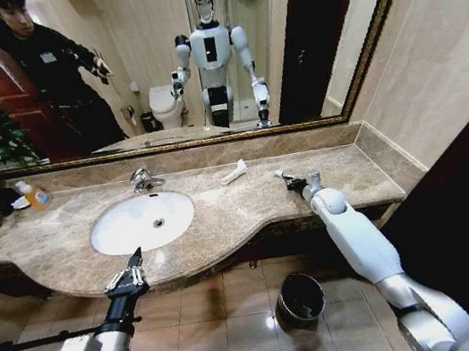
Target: Pick up the trash from the sink and place it in the trash bin.
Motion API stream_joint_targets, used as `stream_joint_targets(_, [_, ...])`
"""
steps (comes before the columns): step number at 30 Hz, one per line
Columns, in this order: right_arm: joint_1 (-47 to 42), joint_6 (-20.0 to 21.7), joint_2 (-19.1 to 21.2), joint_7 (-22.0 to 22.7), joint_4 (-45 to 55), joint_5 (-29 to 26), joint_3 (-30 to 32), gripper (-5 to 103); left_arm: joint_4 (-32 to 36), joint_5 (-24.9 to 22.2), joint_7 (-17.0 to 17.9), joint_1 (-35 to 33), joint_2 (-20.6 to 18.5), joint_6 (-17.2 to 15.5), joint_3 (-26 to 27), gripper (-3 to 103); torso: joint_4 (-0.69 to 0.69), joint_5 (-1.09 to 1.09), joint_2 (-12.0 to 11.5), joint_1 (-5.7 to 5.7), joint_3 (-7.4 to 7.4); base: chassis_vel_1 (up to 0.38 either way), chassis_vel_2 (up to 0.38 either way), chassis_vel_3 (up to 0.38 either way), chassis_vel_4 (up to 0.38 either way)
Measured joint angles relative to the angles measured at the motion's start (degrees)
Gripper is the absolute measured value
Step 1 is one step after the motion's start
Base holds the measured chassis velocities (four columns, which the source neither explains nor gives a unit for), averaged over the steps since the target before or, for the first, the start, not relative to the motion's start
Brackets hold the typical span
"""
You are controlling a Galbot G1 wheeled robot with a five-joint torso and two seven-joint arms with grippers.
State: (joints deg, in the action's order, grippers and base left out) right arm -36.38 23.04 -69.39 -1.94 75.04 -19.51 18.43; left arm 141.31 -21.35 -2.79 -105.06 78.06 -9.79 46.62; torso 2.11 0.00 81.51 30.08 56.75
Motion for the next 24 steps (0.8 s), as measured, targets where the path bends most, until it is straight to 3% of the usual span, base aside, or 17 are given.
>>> stream_joint_targets(14, [-6.43,-1.03,1.52,6.64,11.70,-4.09,1.16,0,0.00,0.00,0.00,0.00,0.00,0.00,0.00,0,0.00,-0.01,0.00,0.00,0.00,0.000,0.000,0.000,0.000])
stream_joint_targets(24, [-22.34,0.82,3.26,9.89,30.58,-5.46,4.16,0,0.00,0.00,-0.01,0.00,0.00,0.00,0.00,0,0.01,0.00,0.00,-0.01,-0.01,0.000,0.000,0.000,0.000])
